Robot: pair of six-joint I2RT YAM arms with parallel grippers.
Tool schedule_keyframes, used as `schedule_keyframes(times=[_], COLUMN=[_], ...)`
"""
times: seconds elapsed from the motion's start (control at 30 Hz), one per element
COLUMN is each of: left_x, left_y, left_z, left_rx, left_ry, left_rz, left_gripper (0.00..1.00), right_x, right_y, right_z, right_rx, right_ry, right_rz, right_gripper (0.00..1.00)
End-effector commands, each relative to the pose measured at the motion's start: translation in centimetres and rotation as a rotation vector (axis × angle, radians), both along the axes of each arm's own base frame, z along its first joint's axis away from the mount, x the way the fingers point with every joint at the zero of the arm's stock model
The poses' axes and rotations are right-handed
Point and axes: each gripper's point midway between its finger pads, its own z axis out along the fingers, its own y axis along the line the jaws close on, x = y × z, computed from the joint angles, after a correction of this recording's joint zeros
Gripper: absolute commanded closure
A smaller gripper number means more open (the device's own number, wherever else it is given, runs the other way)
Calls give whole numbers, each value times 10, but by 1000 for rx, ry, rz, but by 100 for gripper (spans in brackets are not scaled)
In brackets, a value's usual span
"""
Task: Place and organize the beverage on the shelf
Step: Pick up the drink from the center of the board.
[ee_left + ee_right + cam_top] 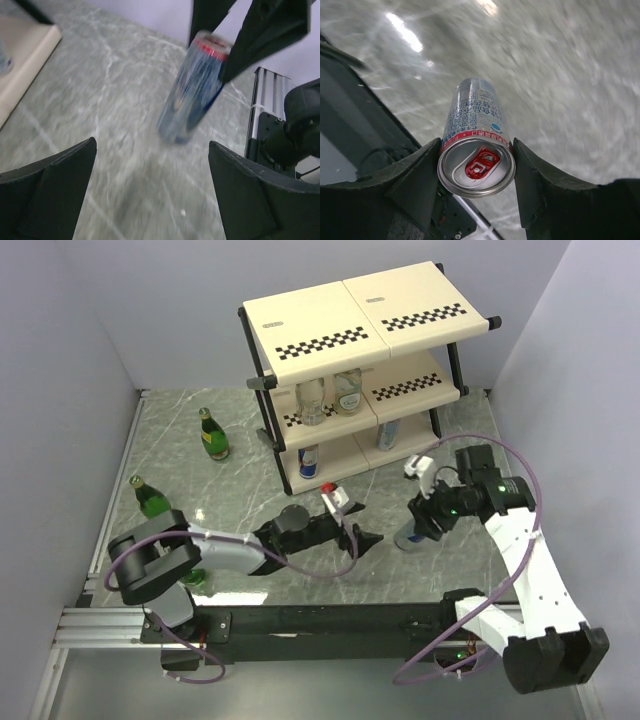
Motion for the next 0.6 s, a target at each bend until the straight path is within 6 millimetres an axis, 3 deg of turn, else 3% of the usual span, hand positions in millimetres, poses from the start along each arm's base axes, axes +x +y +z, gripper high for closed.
schedule_keyframes(times=[0.0,0.3,0.57], left_x=[-4,-5,-3], left_y=[-29,-60,-78], left_z=[26,7,0], left_rx=[-41,50,124], left_ry=[-66,-71,-135], left_rz=[-92,-149,-135], left_gripper=[0,1,2], right_x=[13,20,23], right_y=[30,61,71], right_z=[26,33,34], right_rx=[75,67,73], right_ry=[-42,-33,-21], right_rz=[54,136,134], right_gripper=[100,100,100])
